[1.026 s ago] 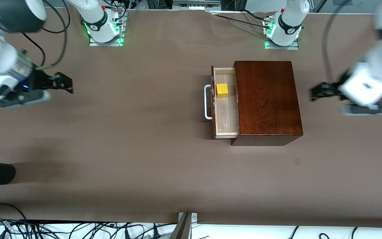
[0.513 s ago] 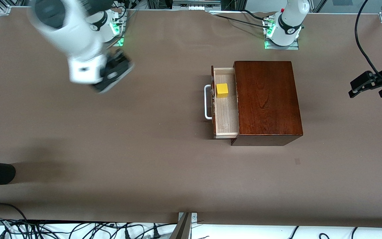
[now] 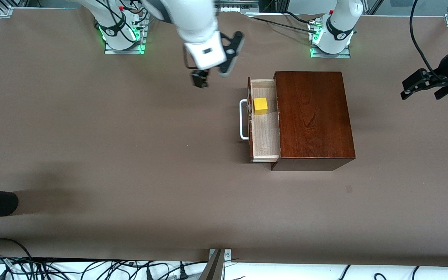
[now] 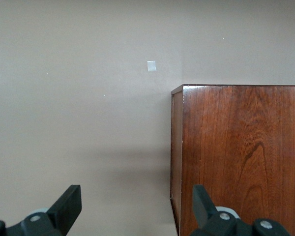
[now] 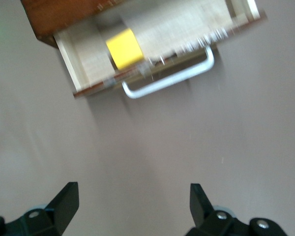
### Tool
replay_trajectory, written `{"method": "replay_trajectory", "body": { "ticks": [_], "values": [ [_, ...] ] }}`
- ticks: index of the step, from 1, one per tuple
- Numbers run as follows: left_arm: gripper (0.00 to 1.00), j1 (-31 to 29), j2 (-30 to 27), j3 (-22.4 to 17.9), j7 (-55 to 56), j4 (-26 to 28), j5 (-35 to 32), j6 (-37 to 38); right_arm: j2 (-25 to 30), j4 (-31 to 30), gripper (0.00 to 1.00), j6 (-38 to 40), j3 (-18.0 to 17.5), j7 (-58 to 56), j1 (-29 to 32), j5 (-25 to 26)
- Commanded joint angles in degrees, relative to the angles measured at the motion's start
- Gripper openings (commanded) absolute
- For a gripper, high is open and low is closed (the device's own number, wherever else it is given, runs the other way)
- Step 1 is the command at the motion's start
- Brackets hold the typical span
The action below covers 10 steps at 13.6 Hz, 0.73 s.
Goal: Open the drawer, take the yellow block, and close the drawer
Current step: 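Move the right gripper over the yellow cube in the drawer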
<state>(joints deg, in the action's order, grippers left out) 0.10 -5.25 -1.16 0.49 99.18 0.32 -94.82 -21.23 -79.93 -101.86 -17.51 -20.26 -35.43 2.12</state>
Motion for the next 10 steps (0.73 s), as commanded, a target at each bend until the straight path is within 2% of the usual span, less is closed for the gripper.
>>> {"method": "replay_trajectory", "body": {
  "ticks": [1,4,6,10],
  "values": [
    [1.0,0.08,-0.29,0.1,-1.28,-1.27,-0.06,3.58,-7.84,6.27,1.0,-3.15,0.37,-1.45,-7.09,5.68],
    [1.0,0.08,-0.11,0.1,-1.28,-1.62,-0.06,3.5,-14.43,9.0,1.0,-10.26,0.37,-3.89,-10.62,12.19],
    [1.0,0.08,-0.02,0.36,-1.01,-2.5,-0.06,3.67,-18.56,11.36,1.0,-14.48,0.46,-7.15,-11.59,12.55],
    [1.0,0.17,0.33,0.63,-1.01,-2.76,-0.06,3.67,-23.5,15.68,1.0,-15.99,0.55,-11.28,-11.59,14.05]
  ]
}}
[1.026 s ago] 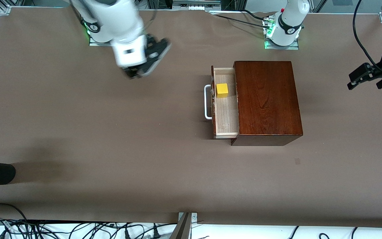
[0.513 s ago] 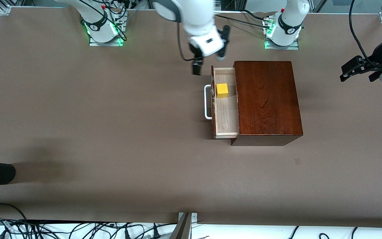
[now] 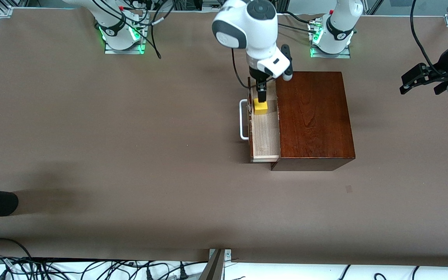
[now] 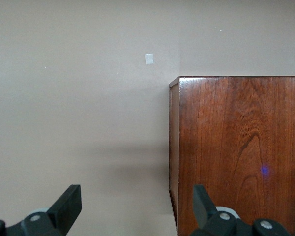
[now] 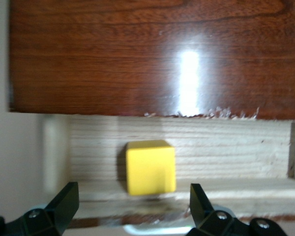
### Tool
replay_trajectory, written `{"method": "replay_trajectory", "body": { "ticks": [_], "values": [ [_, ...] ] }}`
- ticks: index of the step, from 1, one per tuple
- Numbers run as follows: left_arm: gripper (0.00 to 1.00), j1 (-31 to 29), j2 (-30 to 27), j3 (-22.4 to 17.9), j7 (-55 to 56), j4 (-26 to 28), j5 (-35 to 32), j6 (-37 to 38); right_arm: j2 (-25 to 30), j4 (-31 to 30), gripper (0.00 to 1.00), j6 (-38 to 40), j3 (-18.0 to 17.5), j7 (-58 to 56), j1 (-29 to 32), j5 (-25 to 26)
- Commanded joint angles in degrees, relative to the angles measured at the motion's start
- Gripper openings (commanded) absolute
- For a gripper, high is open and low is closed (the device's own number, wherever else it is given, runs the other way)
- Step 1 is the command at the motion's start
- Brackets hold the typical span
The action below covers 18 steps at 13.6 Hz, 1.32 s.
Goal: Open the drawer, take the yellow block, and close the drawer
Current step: 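Move the right gripper over the yellow cube in the drawer, then lower the right gripper and grasp the yellow cube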
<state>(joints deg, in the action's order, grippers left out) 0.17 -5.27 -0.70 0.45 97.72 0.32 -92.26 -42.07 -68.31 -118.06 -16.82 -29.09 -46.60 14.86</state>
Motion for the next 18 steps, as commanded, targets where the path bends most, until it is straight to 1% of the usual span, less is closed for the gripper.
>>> {"method": "replay_trajectory", "body": {
  "ticks": [1,8,11,12,14,15,16,18],
  "values": [
    [1.0,0.09,0.35,0.17,-0.98,-1.39,-0.06,1.12,-3.45,4.06,1.0,-0.32,0.03,-2.72,-0.42,1.4],
    [1.0,0.18,0.53,0.26,-0.89,-2.1,-0.06,1.9,-6.88,4.06,1.0,-1.99,0.03,-2.55,-0.42,2.11],
    [1.0,0.18,0.53,0.52,-0.89,-2.18,-0.06,1.91,-8.11,4.06,1.0,-4.1,0.91,-2.64,-0.42,2.19],
    [1.0,0.09,0.53,0.61,-0.89,-2.19,-0.06,1.99,-8.11,4.06,0.9,-4.28,0.91,-2.64,-0.42,2.2],
    [1.0,0.18,0.53,0.61,-0.89,-2.19,-0.06,1.91,-8.02,4.06,0.37,-4.02,1.0,-2.55,-0.42,2.2],
    [1.0,0.18,0.53,0.7,-0.89,-2.19,-0.06,1.91,-8.02,4.06,0.13,-3.85,1.0,-2.46,-0.42,2.2],
    [1.0,0.18,0.53,0.61,-0.89,-2.19,-0.06,1.91,-7.76,4.06,0.0,-3.67,1.0,-2.46,-0.42,2.2],
    [1.0,0.18,0.53,0.7,-0.89,-2.19,-0.06,1.99,-7.24,4.24,0.0,-2.8,1.09,-2.55,-0.42,2.2]
  ]
}}
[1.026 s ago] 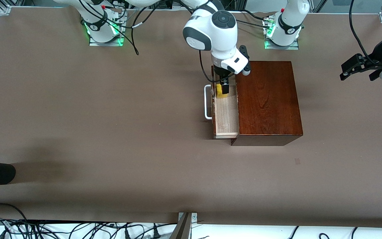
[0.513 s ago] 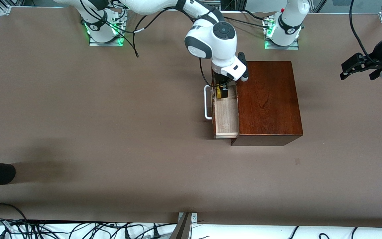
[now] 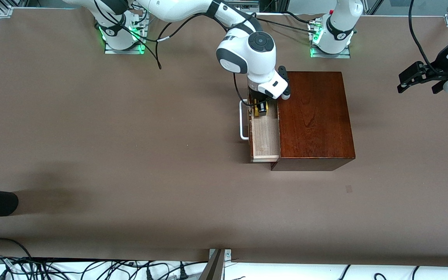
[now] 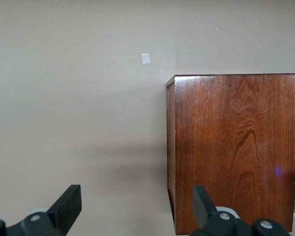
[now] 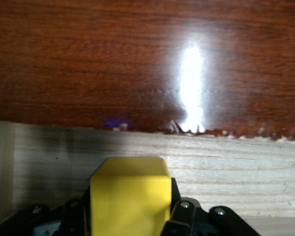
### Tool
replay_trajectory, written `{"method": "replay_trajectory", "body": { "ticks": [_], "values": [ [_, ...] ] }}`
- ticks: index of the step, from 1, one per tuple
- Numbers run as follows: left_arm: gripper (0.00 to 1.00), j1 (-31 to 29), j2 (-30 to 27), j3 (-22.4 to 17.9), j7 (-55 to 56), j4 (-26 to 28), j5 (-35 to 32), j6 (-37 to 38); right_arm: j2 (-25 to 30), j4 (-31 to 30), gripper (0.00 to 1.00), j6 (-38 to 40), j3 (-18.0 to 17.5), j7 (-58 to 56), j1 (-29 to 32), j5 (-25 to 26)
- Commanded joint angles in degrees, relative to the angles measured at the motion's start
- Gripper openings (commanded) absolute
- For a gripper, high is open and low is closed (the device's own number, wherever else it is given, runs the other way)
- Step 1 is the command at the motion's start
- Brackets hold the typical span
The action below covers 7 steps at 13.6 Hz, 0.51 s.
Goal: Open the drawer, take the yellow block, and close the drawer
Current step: 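Lower the right gripper and grasp the yellow cube, then lift the cube with the right gripper while the left gripper reaches the drawer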
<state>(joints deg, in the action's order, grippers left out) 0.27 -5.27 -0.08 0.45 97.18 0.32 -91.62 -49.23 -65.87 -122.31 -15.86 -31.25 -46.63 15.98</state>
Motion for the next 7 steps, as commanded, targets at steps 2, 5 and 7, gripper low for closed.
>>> {"method": "replay_trajectory", "body": {
  "ticks": [2,5,7],
  "values": [
    [1.0,0.08,0.53,0.08,-0.98,-1.64,-0.06,1.36,0.7,4.32,0.0,5.56,-0.31,-0.04,-0.4,0.89],
    [1.0,0.08,0.53,0.08,-0.89,-1.64,-0.06,1.36,3.16,9.08,0.0,13.04,-1.1,0.14,-0.22,0.37],
    [1.0,0.08,0.53,0.08,-0.89,-1.73,-0.06,1.36,6.85,9.09,0.0,14.98,-0.93,0.22,0.92,0.19]
  ]
}}
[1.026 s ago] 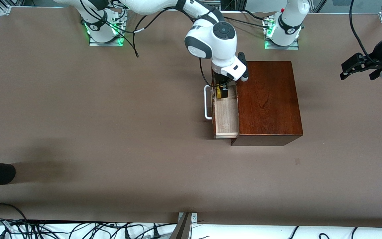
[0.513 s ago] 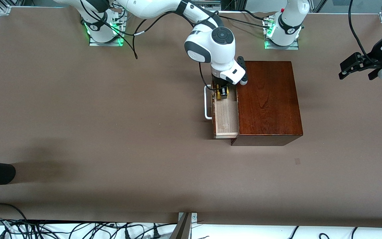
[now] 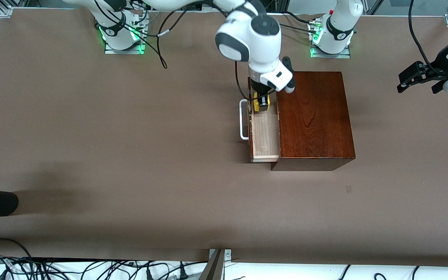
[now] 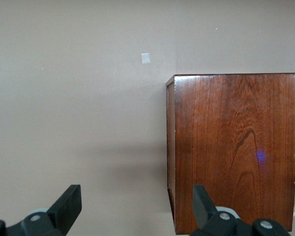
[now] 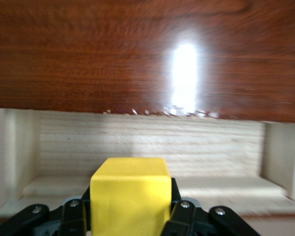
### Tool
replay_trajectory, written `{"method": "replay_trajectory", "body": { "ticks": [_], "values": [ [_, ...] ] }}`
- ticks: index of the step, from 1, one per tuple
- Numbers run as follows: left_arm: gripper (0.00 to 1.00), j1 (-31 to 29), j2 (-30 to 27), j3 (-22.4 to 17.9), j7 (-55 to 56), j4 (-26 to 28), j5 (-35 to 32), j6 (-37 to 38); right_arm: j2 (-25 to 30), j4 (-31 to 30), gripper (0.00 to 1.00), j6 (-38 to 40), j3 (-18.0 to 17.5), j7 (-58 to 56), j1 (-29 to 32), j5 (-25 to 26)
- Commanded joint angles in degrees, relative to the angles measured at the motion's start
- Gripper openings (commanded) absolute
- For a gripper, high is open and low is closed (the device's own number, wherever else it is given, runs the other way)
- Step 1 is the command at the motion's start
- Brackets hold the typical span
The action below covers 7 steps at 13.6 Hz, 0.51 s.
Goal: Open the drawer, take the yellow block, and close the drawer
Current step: 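Lift the cube with the right gripper while the left gripper reaches the drawer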
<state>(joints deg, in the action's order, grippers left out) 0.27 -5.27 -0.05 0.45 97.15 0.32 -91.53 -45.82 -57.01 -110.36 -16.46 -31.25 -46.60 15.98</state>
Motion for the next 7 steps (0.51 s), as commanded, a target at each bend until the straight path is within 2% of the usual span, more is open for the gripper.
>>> {"method": "replay_trajectory", "body": {
  "ticks": [1,4,7],
  "values": [
    [1.0,0.26,0.87,0.13,-0.81,-1.87,-0.06,1.27,5.11,0.23,0.0,3.57,0.02,0.31,2.11,0.19],
    [1.0,0.26,5.42,2.33,-0.89,-7.56,-0.23,6.95,8.8,0.14,0.0,3.93,0.11,1.1,9.73,-0.07],
    [1.0,0.52,8.43,3.65,-0.98,-11.8,-0.15,10.49,11.62,0.06,0.0,5.86,0.46,1.02,18.01,-6.47]
  ]
}}
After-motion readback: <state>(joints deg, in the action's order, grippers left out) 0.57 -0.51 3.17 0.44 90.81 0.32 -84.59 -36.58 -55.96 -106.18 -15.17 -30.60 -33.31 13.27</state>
